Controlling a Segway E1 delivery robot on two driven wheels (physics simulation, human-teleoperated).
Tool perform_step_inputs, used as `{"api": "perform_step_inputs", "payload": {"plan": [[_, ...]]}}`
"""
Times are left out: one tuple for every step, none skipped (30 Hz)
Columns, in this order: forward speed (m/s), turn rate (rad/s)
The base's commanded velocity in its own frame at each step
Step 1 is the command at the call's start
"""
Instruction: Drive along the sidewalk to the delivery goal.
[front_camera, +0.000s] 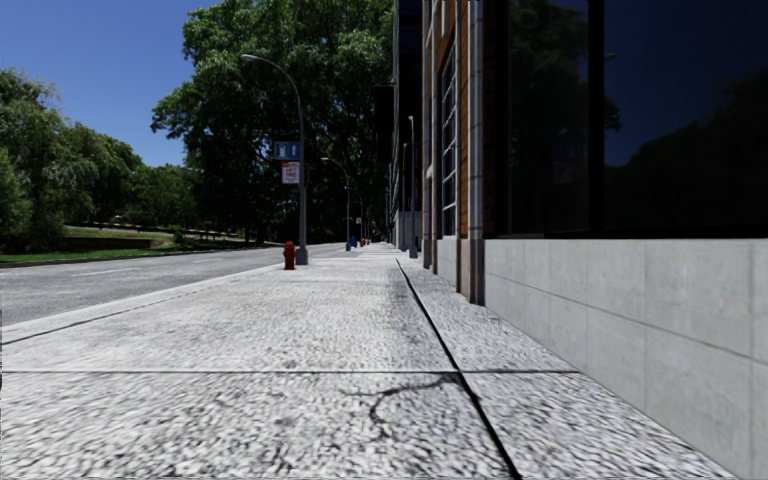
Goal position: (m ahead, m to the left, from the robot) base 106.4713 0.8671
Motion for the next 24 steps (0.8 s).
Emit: {"api": "perform_step_inputs", "payload": {"plan": [[2.0, 0.0], [2.0, 0.0], [2.0, 0.0], [2.0, 0.0], [2.0, 0.0], [2.0, 0.0], [2.0, 0.0], [2.0, 0.0], [2.0, 0.0], [2.0, 0.0], [2.0, 0.0], [2.0, 0.0], [2.0, 0.0], [2.0, 0.0], [2.0, 0.0], [2.0, 0.0], [2.0, 0.0], [2.0, 0.0], [2.0, 0.0], [2.0, 0.1], [2.0, 0.1], [2.0, 0.17], [2.0, 0.27], [2.0, 0.31]]}}
